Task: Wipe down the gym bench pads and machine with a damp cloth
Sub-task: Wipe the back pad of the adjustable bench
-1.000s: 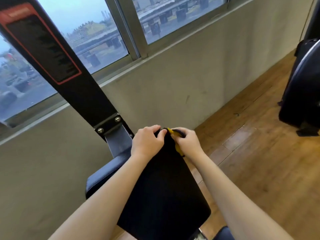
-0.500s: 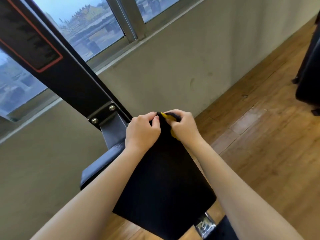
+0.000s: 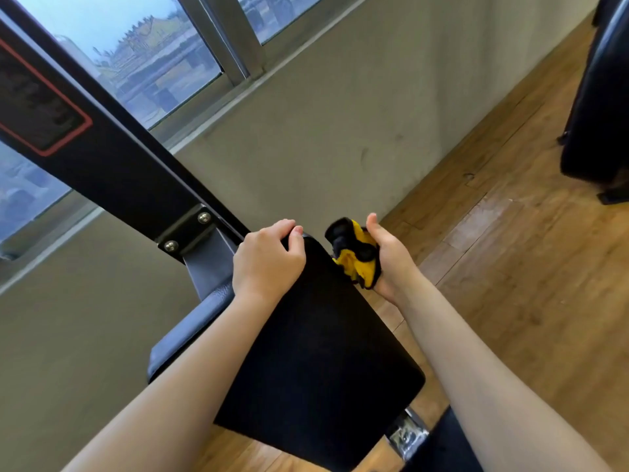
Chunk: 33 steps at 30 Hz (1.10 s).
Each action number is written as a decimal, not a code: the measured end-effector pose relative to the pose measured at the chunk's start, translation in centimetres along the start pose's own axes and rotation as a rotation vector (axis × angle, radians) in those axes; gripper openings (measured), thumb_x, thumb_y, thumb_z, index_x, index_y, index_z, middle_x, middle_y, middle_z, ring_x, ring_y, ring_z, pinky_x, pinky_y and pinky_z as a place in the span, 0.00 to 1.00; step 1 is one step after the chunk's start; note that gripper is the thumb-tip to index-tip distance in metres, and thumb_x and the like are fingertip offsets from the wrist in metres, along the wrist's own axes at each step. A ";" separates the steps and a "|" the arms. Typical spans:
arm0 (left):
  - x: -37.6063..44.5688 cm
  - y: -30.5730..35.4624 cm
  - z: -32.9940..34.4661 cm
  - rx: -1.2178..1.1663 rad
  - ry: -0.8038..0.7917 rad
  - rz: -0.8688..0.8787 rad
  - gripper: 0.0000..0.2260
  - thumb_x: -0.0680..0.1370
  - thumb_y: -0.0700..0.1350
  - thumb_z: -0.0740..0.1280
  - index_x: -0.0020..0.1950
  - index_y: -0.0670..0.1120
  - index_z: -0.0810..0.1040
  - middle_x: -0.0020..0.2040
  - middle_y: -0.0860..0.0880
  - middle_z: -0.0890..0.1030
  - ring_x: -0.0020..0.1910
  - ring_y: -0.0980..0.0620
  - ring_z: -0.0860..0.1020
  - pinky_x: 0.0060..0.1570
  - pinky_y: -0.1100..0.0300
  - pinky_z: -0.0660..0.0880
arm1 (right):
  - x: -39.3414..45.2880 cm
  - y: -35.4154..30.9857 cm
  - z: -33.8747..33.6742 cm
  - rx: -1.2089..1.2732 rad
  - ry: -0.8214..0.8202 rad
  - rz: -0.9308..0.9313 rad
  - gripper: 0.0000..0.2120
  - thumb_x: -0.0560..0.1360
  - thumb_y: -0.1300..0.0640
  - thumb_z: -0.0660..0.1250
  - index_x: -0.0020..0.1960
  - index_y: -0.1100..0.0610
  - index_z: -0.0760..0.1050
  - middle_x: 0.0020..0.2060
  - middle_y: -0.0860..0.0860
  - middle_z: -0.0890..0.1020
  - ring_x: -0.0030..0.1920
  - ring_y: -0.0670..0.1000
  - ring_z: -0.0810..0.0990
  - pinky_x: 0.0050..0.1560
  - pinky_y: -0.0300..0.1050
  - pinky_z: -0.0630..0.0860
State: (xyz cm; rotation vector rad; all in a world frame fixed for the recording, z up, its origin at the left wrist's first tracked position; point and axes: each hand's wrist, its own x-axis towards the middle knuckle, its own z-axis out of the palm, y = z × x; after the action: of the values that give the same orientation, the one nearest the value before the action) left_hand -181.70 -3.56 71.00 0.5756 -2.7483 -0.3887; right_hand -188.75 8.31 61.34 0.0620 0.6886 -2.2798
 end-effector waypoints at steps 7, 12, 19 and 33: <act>0.2 -0.2 0.2 0.028 0.005 0.009 0.11 0.79 0.49 0.60 0.52 0.50 0.82 0.43 0.49 0.83 0.48 0.44 0.78 0.47 0.53 0.74 | 0.7 1.8 2.5 -0.648 0.135 -0.370 0.08 0.75 0.66 0.65 0.53 0.62 0.80 0.47 0.54 0.83 0.50 0.50 0.82 0.53 0.40 0.78; 0.1 -0.4 0.4 0.032 -0.001 0.007 0.11 0.79 0.48 0.59 0.50 0.49 0.81 0.34 0.51 0.79 0.41 0.47 0.76 0.40 0.56 0.69 | -0.5 5.1 -5.5 -0.965 0.362 -0.248 0.08 0.75 0.65 0.66 0.53 0.61 0.81 0.46 0.52 0.82 0.51 0.50 0.80 0.48 0.36 0.73; 0.0 -0.3 0.5 0.048 0.029 0.025 0.12 0.80 0.47 0.59 0.51 0.47 0.81 0.36 0.50 0.80 0.42 0.46 0.76 0.42 0.56 0.71 | 0.0 2.5 -3.4 -0.521 0.331 -0.171 0.08 0.78 0.60 0.63 0.49 0.63 0.79 0.41 0.55 0.82 0.44 0.53 0.80 0.51 0.48 0.77; 0.0 -0.3 0.6 0.090 0.025 0.027 0.12 0.80 0.48 0.57 0.51 0.49 0.80 0.38 0.51 0.80 0.43 0.46 0.76 0.42 0.56 0.66 | -1.4 7.0 -6.7 -0.969 0.386 -0.377 0.04 0.76 0.62 0.66 0.47 0.55 0.78 0.40 0.50 0.80 0.44 0.49 0.79 0.38 0.26 0.71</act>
State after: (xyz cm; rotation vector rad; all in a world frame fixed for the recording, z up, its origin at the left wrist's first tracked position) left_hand -181.79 -3.74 70.34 0.5610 -2.7574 -0.2514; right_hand -184.09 8.49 52.75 -0.1033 2.0757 -2.0302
